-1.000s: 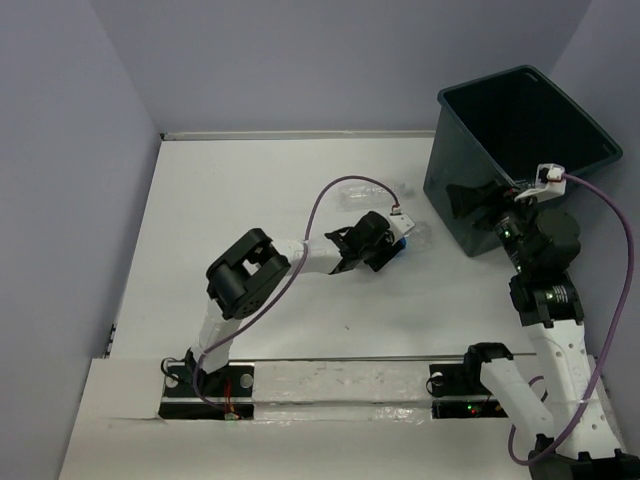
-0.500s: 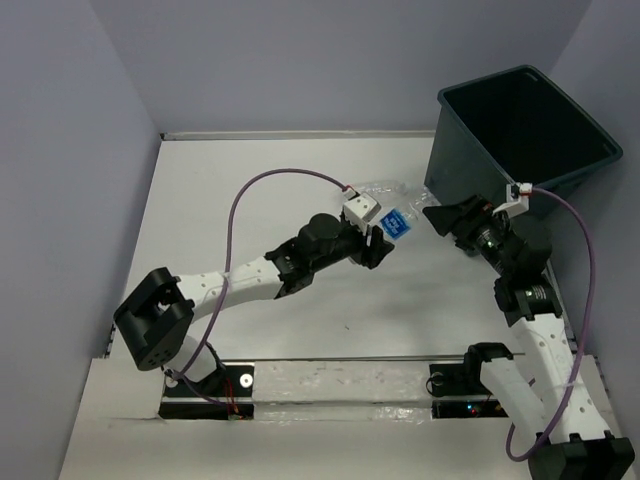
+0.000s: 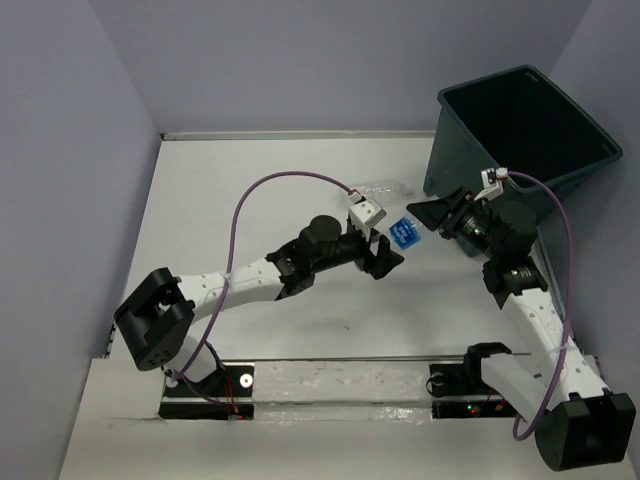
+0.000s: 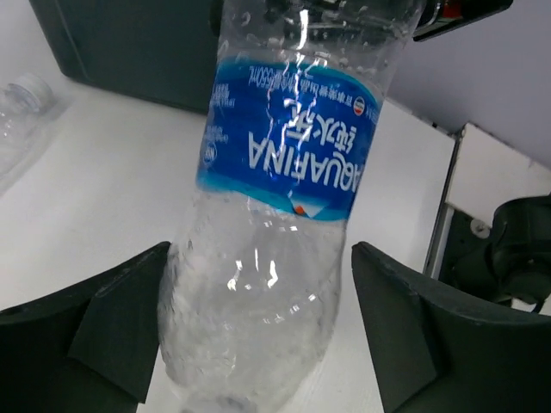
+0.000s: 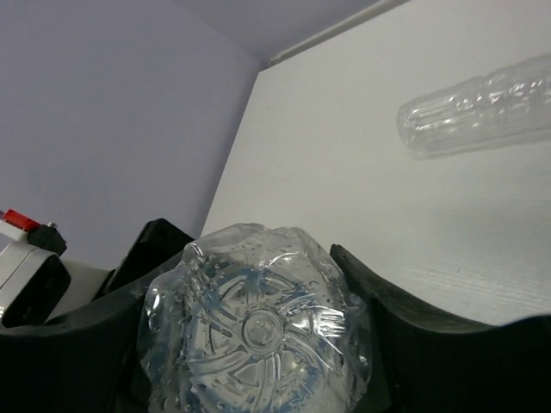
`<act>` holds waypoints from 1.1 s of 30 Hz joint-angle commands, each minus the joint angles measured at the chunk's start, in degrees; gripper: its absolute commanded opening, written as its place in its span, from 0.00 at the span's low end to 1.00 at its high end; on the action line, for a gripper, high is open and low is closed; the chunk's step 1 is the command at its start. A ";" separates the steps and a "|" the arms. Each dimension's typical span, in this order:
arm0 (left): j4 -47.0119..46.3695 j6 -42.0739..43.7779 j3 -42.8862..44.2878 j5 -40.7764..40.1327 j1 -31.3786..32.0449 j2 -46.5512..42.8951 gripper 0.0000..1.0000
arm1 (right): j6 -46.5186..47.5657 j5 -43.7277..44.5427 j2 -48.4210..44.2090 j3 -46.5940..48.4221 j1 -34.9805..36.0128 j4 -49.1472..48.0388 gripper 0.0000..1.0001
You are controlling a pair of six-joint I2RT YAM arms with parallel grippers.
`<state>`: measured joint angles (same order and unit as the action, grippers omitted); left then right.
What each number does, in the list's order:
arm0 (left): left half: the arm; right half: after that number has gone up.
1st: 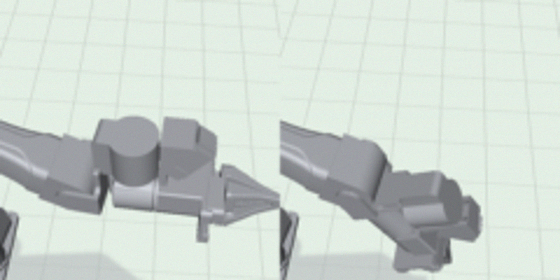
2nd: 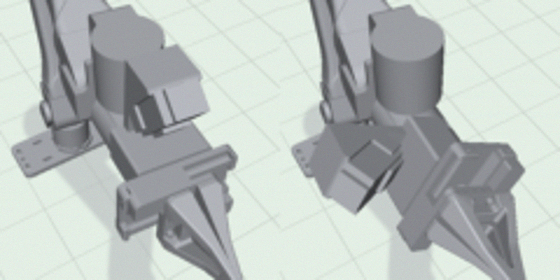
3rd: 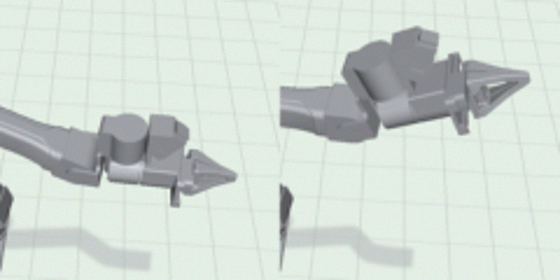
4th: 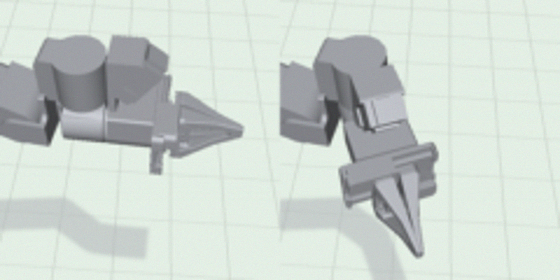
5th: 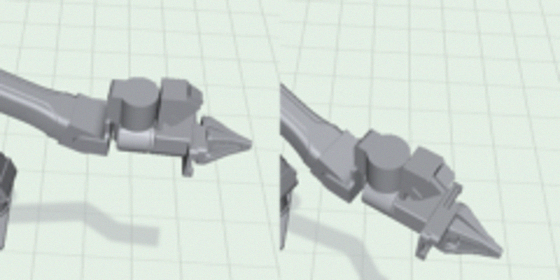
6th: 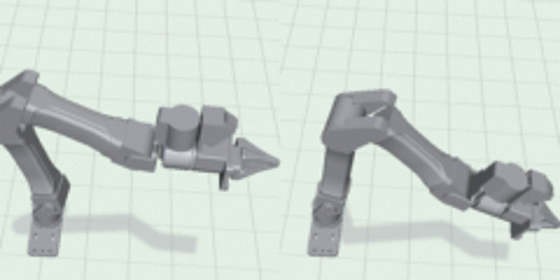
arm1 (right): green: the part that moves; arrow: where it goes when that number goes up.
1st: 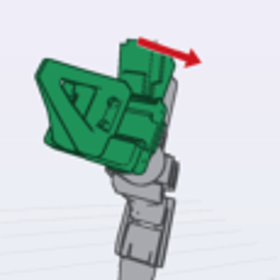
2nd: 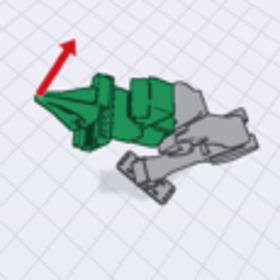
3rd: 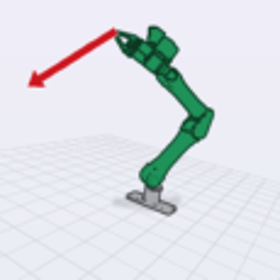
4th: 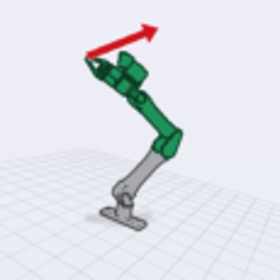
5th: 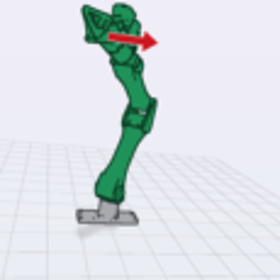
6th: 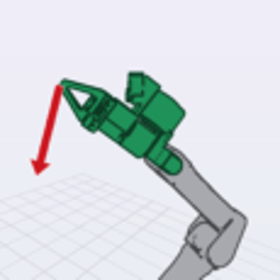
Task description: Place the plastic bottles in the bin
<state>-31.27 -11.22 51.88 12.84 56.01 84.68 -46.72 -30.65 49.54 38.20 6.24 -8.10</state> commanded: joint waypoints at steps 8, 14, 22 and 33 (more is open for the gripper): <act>3.31 2.34 5.33 -11.78 -7.48 -6.55 0.99 | 19.46 30.63 7.76 33.58 0.35 5.98 0.35; 11.48 9.63 19.29 -18.11 -11.36 4.59 0.99 | 33.07 52.95 13.82 45.99 0.35 6.69 0.35; 27.38 24.57 49.96 -6.69 -15.40 30.68 0.99 | 44.61 67.73 16.03 45.83 -2.54 5.02 0.67; 44.52 33.63 70.01 -6.95 -16.11 48.72 0.99 | 36.18 53.96 13.05 45.04 -3.78 10.82 1.00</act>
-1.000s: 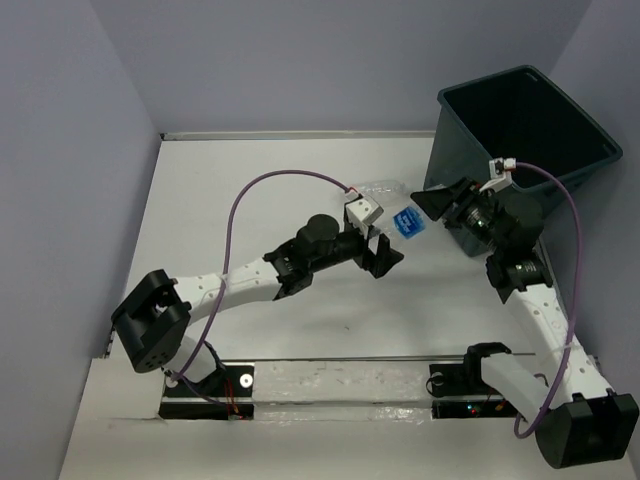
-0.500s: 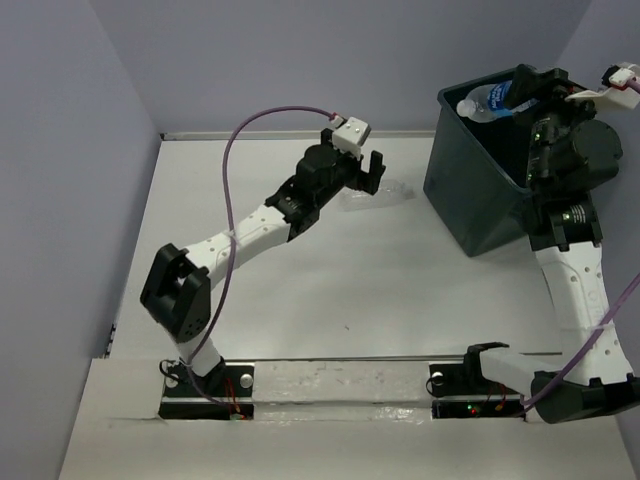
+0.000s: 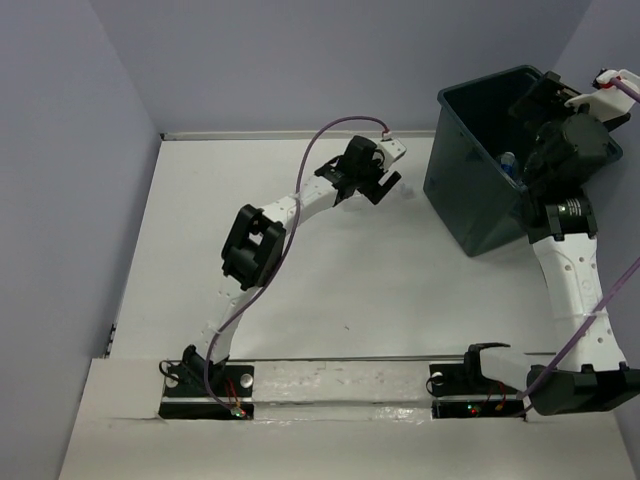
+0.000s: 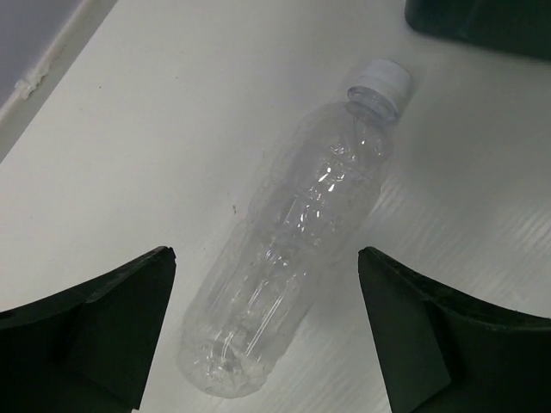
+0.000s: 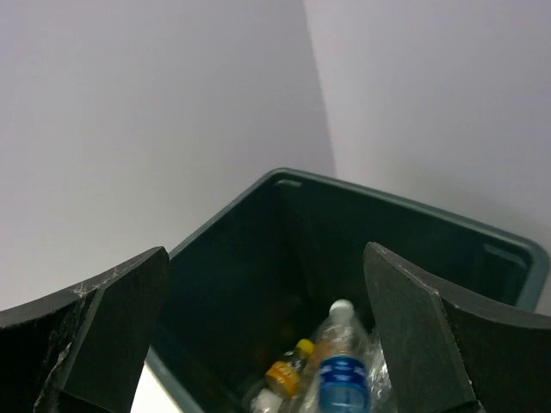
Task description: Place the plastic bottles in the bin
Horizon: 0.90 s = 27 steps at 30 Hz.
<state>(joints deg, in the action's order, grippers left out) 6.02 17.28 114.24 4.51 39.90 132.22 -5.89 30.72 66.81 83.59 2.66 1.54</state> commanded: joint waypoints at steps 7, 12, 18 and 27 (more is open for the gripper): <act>9.18 8.03 6.71 -0.91 -0.35 4.00 0.99 | -8.96 -20.16 -9.84 -5.53 -0.19 2.32 0.99; 8.84 7.51 4.51 -3.45 -0.61 5.85 0.99 | -13.00 -29.39 -13.27 -8.70 -0.19 3.73 0.96; 0.33 2.59 -6.98 -7.15 -0.96 -0.19 0.70 | -14.58 -35.20 -18.37 -13.98 -0.19 5.84 0.95; -5.66 -3.64 -26.29 -4.79 -1.05 -11.44 0.53 | -23.63 -49.34 -25.48 -22.58 -0.19 7.34 0.93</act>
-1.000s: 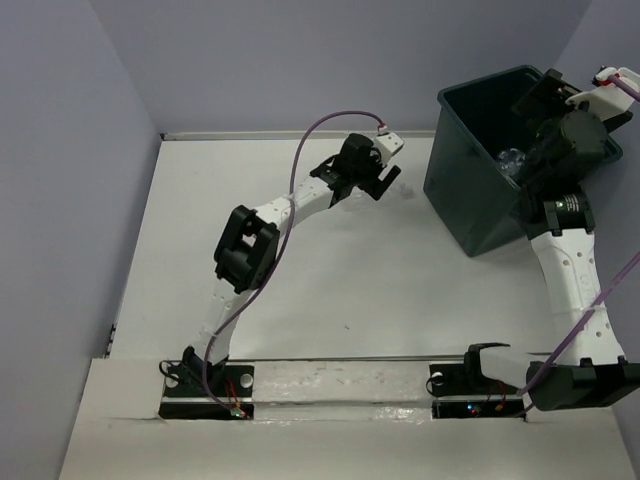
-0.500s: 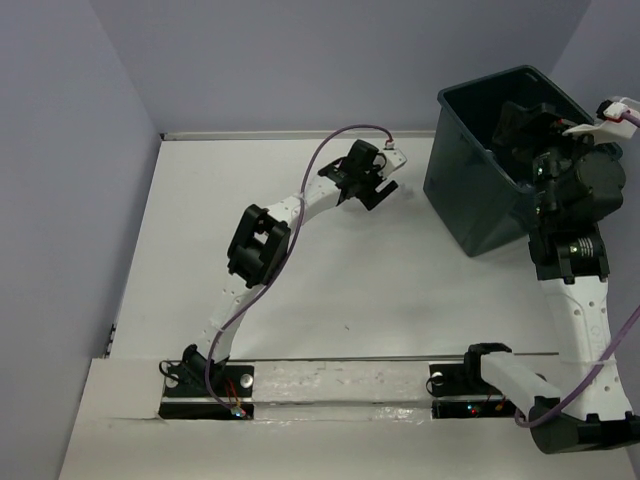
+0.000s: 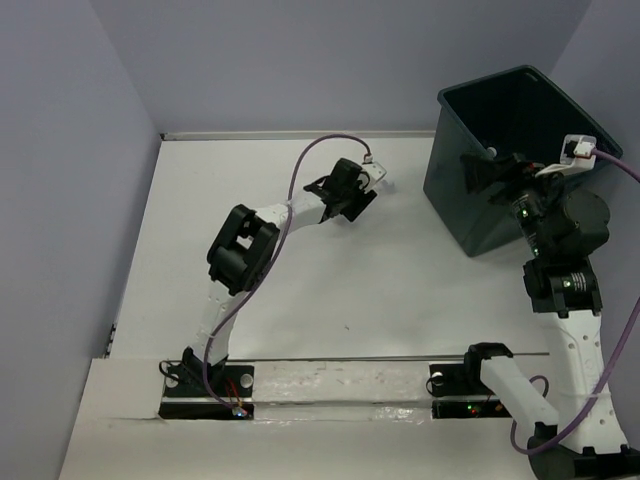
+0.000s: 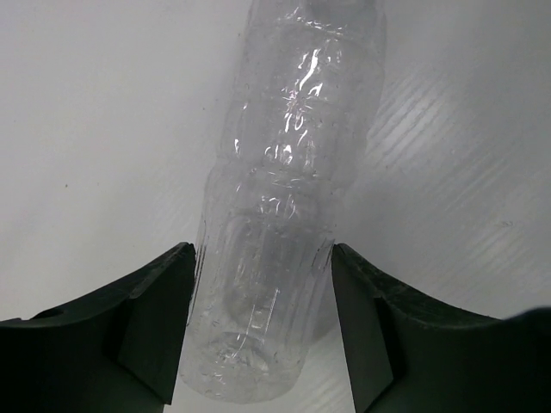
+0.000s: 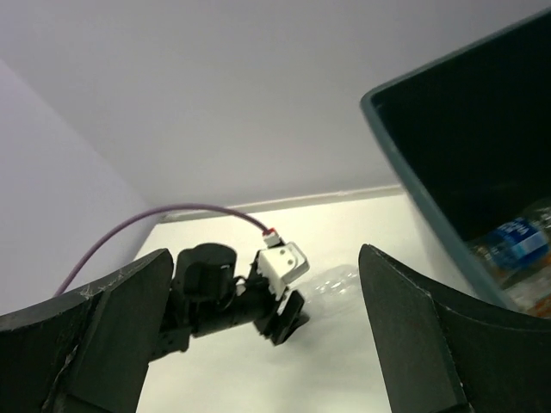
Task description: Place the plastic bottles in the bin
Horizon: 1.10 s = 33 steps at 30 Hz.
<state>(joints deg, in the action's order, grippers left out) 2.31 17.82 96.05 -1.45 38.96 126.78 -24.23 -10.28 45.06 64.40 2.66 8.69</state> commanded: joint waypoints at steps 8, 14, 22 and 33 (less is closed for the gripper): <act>-31.20 -25.98 -36.18 16.38 -0.55 -28.76 0.52 | -12.07 -18.02 -4.98 -14.91 0.42 -3.76 0.93; -40.88 -34.95 -46.03 22.81 1.02 -41.87 0.47 | -12.43 -16.19 0.97 -18.17 8.21 -9.83 1.00; -39.94 -35.58 -51.40 21.06 3.05 -46.80 0.48 | -10.30 -5.81 8.64 -19.57 17.03 -12.28 1.00; -22.87 -34.86 -55.17 3.13 14.47 -46.36 0.91 | -10.75 3.59 13.72 -28.44 23.16 -6.14 1.00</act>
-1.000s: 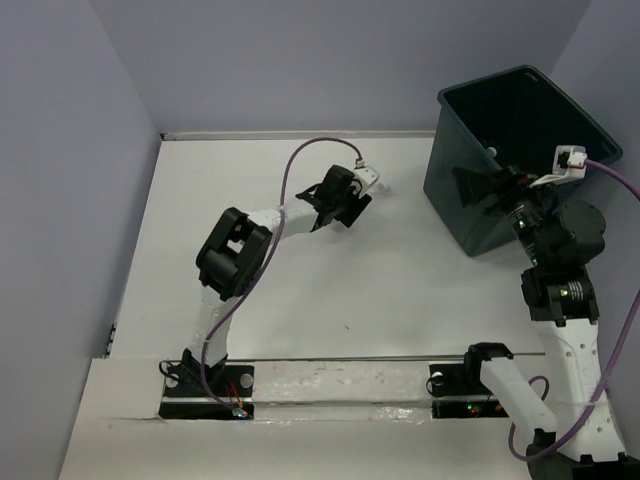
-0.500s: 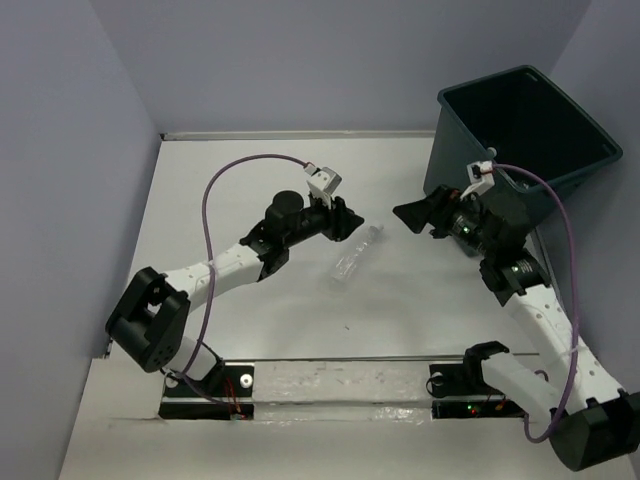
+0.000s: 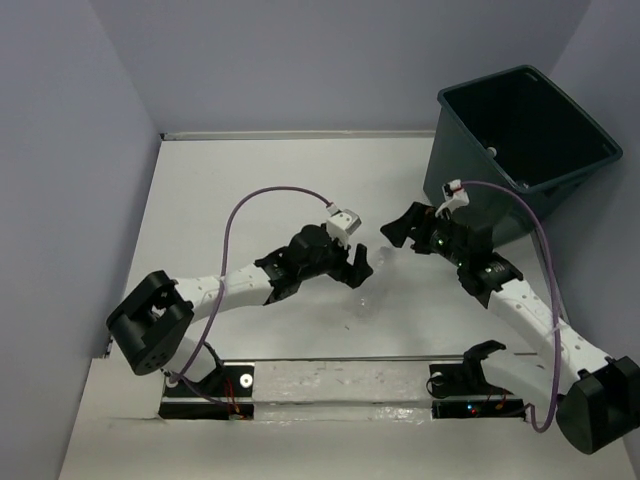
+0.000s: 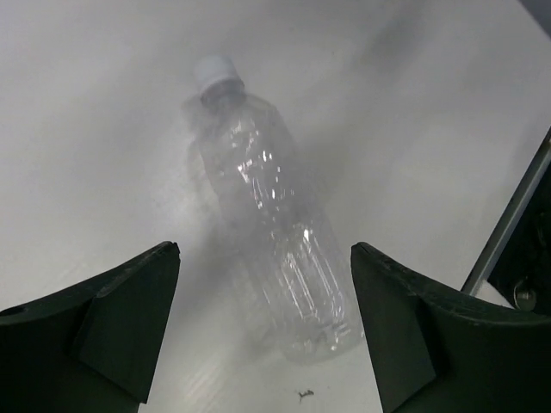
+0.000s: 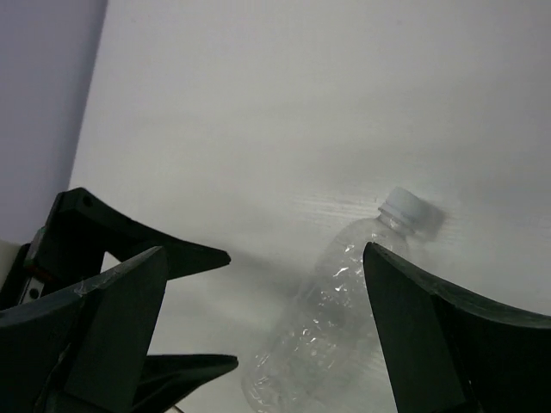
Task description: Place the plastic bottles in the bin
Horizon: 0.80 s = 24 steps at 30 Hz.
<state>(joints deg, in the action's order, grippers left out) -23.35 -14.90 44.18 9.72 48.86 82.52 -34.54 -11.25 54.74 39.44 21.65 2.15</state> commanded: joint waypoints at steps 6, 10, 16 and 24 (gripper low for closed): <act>3.49 -7.95 -6.48 -14.72 5.28 -9.56 0.91 | -0.61 16.42 7.49 -6.74 9.81 6.00 1.00; 5.16 -10.15 -6.92 -19.37 5.28 -17.98 0.91 | -1.22 19.34 7.22 -8.76 10.78 8.65 1.00; 5.86 -12.35 -7.71 -21.23 5.19 -27.04 0.92 | -3.24 15.12 13.01 -10.61 11.31 3.58 0.88; 18.59 -13.32 -2.62 -26.22 5.28 -40.75 0.99 | -1.06 15.73 6.91 -1.51 11.31 3.28 0.23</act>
<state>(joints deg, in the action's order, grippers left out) -11.73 -27.11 37.01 -11.07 54.24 49.17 -37.74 3.62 69.14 30.65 32.56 6.42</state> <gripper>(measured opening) 0.989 0.387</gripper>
